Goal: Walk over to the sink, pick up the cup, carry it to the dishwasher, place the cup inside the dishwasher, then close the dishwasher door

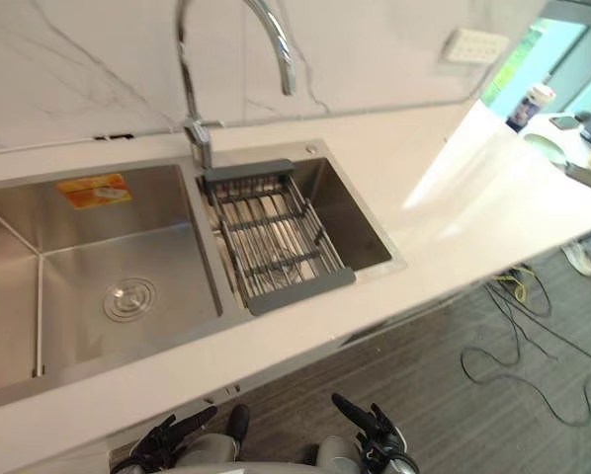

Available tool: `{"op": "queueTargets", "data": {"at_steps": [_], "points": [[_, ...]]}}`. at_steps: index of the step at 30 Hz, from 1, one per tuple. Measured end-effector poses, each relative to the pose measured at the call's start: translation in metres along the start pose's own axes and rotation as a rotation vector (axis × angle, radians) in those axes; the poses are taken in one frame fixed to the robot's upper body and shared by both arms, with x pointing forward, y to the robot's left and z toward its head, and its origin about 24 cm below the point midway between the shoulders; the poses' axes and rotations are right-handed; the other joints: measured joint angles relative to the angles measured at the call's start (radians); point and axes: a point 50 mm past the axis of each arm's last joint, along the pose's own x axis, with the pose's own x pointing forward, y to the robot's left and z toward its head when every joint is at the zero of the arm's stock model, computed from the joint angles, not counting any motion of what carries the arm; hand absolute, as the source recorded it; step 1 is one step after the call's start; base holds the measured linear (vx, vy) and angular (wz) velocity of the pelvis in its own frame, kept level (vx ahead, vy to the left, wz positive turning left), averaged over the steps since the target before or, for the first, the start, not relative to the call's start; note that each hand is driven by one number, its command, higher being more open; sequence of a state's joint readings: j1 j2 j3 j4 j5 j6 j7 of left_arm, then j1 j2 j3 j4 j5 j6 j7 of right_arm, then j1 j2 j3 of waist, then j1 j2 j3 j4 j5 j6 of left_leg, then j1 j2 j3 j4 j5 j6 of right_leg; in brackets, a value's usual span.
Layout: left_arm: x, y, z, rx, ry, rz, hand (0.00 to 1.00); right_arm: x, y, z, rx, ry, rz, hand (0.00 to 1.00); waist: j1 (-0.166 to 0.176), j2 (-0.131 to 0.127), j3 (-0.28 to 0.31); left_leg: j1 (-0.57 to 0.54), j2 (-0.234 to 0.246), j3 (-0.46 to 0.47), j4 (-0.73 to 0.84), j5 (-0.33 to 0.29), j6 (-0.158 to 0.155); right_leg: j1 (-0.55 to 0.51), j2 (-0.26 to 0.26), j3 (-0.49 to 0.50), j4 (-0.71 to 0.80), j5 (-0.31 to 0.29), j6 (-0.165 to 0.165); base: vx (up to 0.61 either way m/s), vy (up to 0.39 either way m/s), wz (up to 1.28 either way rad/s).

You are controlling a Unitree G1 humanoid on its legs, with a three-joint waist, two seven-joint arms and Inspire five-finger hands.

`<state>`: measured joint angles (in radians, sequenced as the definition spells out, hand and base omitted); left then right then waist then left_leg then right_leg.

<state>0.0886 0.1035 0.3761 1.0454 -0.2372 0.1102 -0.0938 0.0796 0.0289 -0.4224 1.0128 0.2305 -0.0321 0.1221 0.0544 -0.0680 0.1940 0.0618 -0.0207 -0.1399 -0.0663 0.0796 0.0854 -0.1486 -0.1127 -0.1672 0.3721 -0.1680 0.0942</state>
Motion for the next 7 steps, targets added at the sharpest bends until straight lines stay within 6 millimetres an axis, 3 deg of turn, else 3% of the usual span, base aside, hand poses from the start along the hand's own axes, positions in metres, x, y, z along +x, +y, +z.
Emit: {"op": "queueTargets", "data": {"at_steps": [2,4,5,6,7], "points": [[-0.002,0.005,-0.01,0.008,0.043,0.022,1.0,-0.004,-0.007,-0.005,-0.017,-0.009,-0.015,1.0,-0.025,0.019,-0.016,0.005,-0.005,-0.053,0.03,-0.038,0.0,-0.039,0.042,0.071,-0.047,0.033,0.001,0.18,-0.11,0.78],[-0.002,0.006,-0.009,0.021,0.039,0.028,1.0,-0.006,-0.008,-0.007,-0.018,-0.011,-0.024,1.0,-0.044,0.019,-0.021,0.005,-0.008,-0.075,0.031,-0.043,-0.002,-0.04,0.052,0.102,-0.079,0.063,-0.003,0.2,-0.182,1.04],[-0.002,0.01,-0.007,0.033,0.036,0.04,1.0,-0.007,-0.007,-0.013,-0.011,-0.001,-0.035,1.0,-0.053,-0.003,-0.038,0.008,-0.021,-0.047,0.016,-0.046,-0.022,0.002,0.031,0.112,-0.177,0.194,-0.053,0.26,-0.302,1.15],[-0.002,0.011,-0.007,0.035,0.038,0.041,1.0,-0.008,-0.006,-0.015,-0.009,0.007,-0.034,1.0,-0.052,-0.012,-0.045,0.018,-0.038,-0.036,0.001,-0.042,-0.036,0.03,0.005,0.104,-0.195,0.218,-0.043,0.24,-0.308,1.25],[-0.002,0.005,-0.014,0.022,0.054,0.04,1.0,-0.004,-0.004,-0.008,-0.035,0.006,-0.026,1.0,-0.042,0.017,-0.047,0.022,-0.022,0.001,-0.008,-0.044,-0.056,0.048,0.005,0.1,-0.22,0.201,-0.031,0.15,-0.212,0.47]]}}
